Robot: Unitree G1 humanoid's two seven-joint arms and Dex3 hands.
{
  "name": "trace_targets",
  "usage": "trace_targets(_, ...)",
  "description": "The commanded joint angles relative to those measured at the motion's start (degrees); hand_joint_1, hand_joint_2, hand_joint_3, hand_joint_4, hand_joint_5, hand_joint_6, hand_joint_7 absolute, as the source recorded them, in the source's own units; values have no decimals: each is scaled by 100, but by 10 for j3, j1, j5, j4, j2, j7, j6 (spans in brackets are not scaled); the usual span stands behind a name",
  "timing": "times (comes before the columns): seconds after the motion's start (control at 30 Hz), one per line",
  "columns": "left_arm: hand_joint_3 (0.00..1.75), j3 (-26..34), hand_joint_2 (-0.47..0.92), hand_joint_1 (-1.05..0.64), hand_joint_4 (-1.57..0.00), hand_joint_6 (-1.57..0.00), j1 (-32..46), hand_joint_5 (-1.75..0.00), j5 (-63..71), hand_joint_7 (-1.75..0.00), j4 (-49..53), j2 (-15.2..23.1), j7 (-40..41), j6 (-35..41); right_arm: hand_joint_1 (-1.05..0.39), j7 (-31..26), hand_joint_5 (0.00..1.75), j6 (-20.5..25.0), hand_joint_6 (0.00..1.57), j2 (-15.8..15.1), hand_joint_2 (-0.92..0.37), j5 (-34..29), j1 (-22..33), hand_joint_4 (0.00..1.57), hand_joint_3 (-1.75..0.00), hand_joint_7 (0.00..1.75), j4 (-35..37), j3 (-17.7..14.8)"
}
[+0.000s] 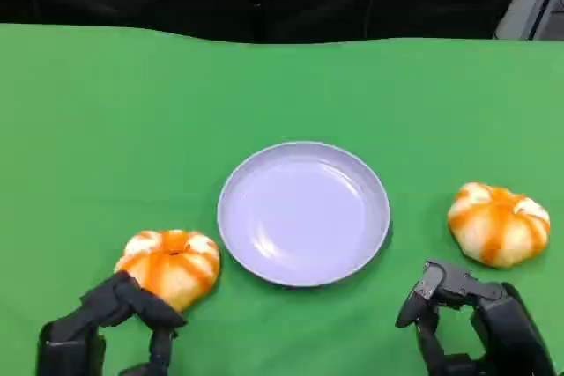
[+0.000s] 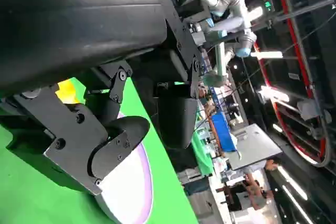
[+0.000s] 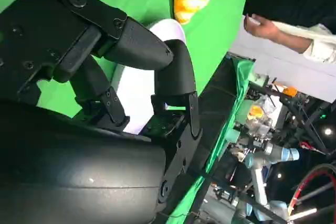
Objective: Grasp the bread from the table and place it into the plate.
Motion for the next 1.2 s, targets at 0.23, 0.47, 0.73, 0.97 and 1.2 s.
trace_targets(0.23, 127, 7, 39, -3, -82, -82, -2, -161, 2, -134, 3, 1, 4, -6, -59, 0, 175, 0, 83, -5, -30, 8, 0, 90, -147, 147, -4, -1)
trace_targets(0.47, 128, 6, 38, -4, -81, -82, -3, -161, 1, -134, 4, 2, 5, -7, -59, -2, 175, 0, 84, -4, -31, 6, 0, 90, -146, 147, -4, -1)
trace_targets(0.73, 82, 2, 62, -9, -78, -80, -2, -138, -13, -107, 0, 3, -2, -9, -59, -3, 175, -4, 83, -5, -32, 5, -2, 88, -145, 147, 0, -2)
trace_targets(0.97, 67, 20, 65, -11, -71, -73, -1, -116, 26, -69, -14, 2, 18, 1, -58, 0, 175, 1, 83, -5, -31, 8, 0, 88, -144, 147, -4, -1)
trace_targets(1.2, 22, 54, 82, -25, -77, -79, 13, -78, 135, -18, -65, -5, 75, 47, -58, 2, 174, 2, 83, -4, -32, 11, 2, 88, -144, 146, -7, -1)
